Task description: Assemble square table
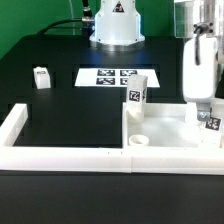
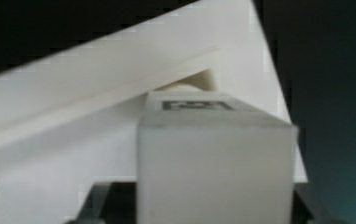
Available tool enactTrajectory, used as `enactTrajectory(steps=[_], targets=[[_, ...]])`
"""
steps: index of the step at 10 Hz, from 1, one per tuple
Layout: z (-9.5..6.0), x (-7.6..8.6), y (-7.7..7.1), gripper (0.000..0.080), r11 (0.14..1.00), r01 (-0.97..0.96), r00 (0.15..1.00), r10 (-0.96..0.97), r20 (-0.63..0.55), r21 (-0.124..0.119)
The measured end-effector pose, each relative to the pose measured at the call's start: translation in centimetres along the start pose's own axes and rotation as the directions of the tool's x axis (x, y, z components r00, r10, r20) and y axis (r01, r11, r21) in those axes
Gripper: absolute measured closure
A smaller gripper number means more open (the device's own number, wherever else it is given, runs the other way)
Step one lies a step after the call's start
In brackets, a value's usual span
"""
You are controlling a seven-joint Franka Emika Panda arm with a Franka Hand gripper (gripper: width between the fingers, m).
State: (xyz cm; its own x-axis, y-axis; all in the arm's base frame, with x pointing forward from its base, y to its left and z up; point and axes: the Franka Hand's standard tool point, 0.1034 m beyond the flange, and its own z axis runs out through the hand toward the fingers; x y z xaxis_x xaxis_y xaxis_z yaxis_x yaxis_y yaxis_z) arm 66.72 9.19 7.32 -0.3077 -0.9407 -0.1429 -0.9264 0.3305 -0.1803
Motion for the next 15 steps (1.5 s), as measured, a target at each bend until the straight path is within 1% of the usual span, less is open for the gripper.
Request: enactTrajectory(steps=[1,2,3,4,5,7,8,9,10,11,12,13,14,15], targets=[[0.1,0.0,0.2,0.0412,0.998,0.063,0.998,-0.063,-0.007,-0.020],[-0.3,-0.4,0.5,0.0273,0.954,0.281,0.959,-0.283,-0.007,-0.105],[-0.8,-1.3,0.0,0.0189,0.863,0.493,0.869,-0.494,0.017,-0.107],[-0.7,-1.8,0.2,0.0189,0.780,0.617,0.786,-0.616,0.043,-0.100],[-0.6,-1.4,0.3,0.0156,0.777,0.620,0.784,-0.620,0.041,-0.103],[-0.6,-1.3,0.2,0.0151,0.698,0.709,0.704,-0.708,0.050,-0.100],[-0.5,-1.0,0.0,0.0151,0.590,0.801,0.596,-0.801,0.052,-0.103],[-0.1,-0.9,-0.6,0.0150,0.415,0.903,0.422,-0.905,0.055,-0.114],[0.3,-1.3,-1.0,0.0150,0.384,0.916,0.392,-0.918,0.060,-0.120],[0.2,-1.3,-1.1,0.0150,0.418,0.900,0.426,-0.903,0.051,-0.121],[0.3,-1.2,-1.1,0.0271,0.418,0.900,0.427,-0.903,0.051,-0.122],[0.3,-1.2,-1.1,0.0271,0.455,0.882,0.463,-0.885,0.047,-0.124],[0.3,-1.2,-1.1,0.0455,0.521,0.844,0.529,-0.848,0.037,-0.127],[0.4,-1.0,-1.0,0.0510,0.586,0.800,0.594,-0.804,0.027,-0.132]])
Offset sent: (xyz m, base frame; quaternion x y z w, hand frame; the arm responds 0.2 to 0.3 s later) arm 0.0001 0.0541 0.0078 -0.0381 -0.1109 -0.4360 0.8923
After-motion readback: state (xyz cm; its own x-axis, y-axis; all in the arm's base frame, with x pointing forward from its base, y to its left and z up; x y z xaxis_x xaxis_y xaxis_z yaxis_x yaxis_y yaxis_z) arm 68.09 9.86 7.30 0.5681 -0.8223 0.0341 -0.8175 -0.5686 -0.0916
